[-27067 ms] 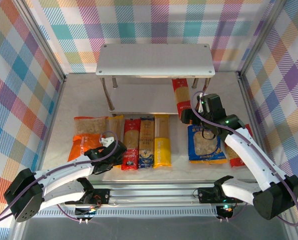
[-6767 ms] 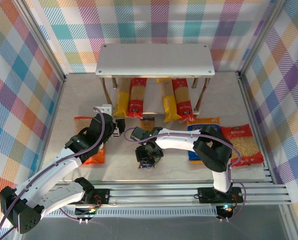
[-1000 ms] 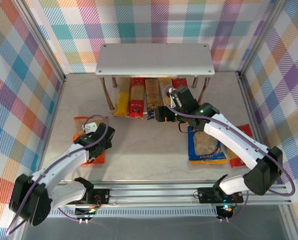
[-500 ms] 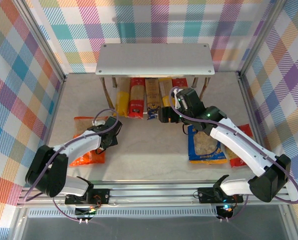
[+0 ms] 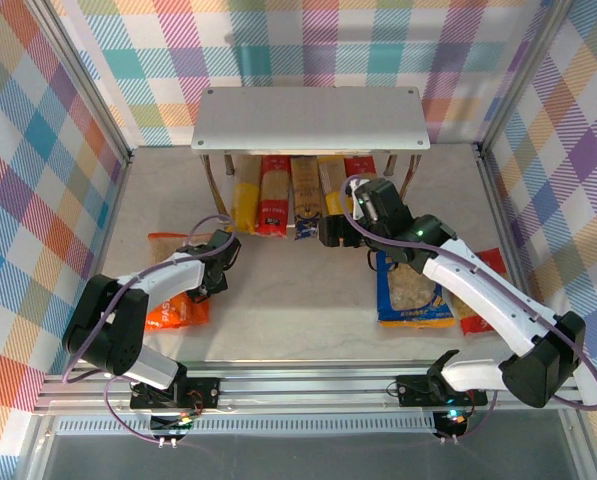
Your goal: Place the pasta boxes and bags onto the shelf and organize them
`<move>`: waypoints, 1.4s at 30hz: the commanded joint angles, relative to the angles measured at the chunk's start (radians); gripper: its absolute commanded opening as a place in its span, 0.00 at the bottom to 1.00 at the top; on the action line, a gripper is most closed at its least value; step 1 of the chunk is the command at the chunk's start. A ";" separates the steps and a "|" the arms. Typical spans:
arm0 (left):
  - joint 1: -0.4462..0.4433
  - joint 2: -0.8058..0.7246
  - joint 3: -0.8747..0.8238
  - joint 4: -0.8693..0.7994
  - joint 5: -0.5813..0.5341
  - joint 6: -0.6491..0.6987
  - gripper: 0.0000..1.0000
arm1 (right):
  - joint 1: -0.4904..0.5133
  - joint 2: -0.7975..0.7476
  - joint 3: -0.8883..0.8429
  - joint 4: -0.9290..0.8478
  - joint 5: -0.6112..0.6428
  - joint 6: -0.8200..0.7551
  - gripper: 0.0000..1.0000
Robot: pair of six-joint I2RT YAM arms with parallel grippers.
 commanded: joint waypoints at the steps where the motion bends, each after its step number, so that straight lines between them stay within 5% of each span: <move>1: 0.008 0.022 0.013 0.009 0.083 0.023 0.13 | 0.001 -0.031 -0.012 0.024 0.018 -0.003 0.84; 3: 0.008 0.018 0.010 0.016 0.110 0.034 0.00 | 0.001 -0.038 -0.013 0.024 0.021 -0.002 0.84; 9: -0.023 -0.034 -0.004 0.002 0.216 0.034 0.00 | 0.000 -0.051 -0.013 0.018 0.025 -0.007 0.84; 23: -0.348 -0.024 0.118 0.005 0.289 -0.079 0.00 | -0.008 -0.034 -0.020 -0.135 0.188 0.002 0.89; 35: -0.412 0.180 0.280 0.148 0.388 -0.070 0.00 | -0.098 -0.170 -0.184 -0.306 0.271 0.067 0.92; 42: -0.418 0.200 0.311 0.191 0.419 -0.058 0.00 | -0.241 -0.199 -0.263 -0.361 0.235 0.077 0.93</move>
